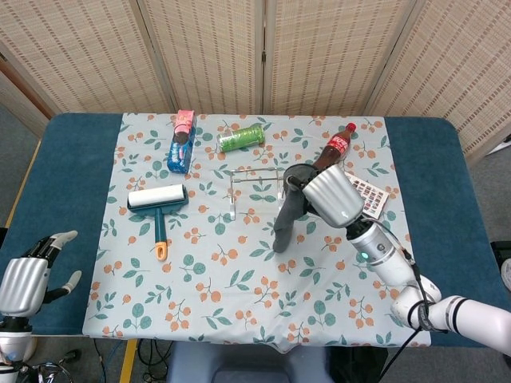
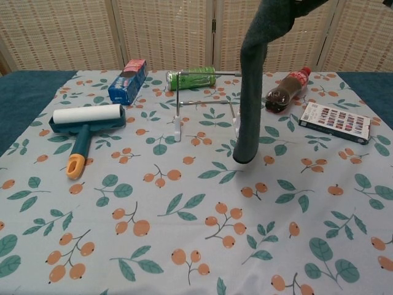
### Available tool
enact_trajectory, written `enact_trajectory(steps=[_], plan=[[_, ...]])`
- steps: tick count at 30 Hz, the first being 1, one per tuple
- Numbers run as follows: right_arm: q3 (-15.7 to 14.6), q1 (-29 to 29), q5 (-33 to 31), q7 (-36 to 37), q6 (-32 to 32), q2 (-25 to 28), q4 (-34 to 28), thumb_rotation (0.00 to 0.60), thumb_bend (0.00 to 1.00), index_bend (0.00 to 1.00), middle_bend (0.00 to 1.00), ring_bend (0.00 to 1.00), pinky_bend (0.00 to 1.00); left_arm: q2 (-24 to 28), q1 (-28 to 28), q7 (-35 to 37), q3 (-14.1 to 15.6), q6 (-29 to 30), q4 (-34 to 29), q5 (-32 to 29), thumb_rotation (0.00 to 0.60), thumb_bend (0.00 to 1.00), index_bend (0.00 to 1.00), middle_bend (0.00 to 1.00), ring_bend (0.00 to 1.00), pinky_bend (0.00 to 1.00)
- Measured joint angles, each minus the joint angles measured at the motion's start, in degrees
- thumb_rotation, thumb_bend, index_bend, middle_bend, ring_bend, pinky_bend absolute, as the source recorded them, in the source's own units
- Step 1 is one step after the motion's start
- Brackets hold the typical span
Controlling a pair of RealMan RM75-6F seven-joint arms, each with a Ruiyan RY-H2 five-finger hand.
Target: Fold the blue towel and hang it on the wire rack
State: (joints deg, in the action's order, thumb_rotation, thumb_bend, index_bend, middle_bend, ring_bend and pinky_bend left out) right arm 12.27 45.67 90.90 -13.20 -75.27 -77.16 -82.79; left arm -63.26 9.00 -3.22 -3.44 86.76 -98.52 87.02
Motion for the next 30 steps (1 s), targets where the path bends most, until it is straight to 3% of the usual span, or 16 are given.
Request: enact_trajectory(steps=[16, 30], plan=[[7.1, 7.3, -10.0, -10.1, 8.7, -6.9, 4.8, 0.600, 0.50, 0.83, 0.96, 0.89, 1.00, 0.3, -1.3, 1.8, 0.3, 0.6, 1.3, 0.0, 0.600, 0.27, 0.19, 0.26, 0.24, 0.46], [10.2, 13.5, -17.2, -14.8, 14.8, -12.3, 13.4, 0.600, 0.50, 0.83, 0.96, 0.89, 1.00, 0.0, -1.8, 2.6, 0.2, 0.1, 2.4, -0.6, 0.600, 0.27, 0.19, 0.26, 0.24, 0.46]])
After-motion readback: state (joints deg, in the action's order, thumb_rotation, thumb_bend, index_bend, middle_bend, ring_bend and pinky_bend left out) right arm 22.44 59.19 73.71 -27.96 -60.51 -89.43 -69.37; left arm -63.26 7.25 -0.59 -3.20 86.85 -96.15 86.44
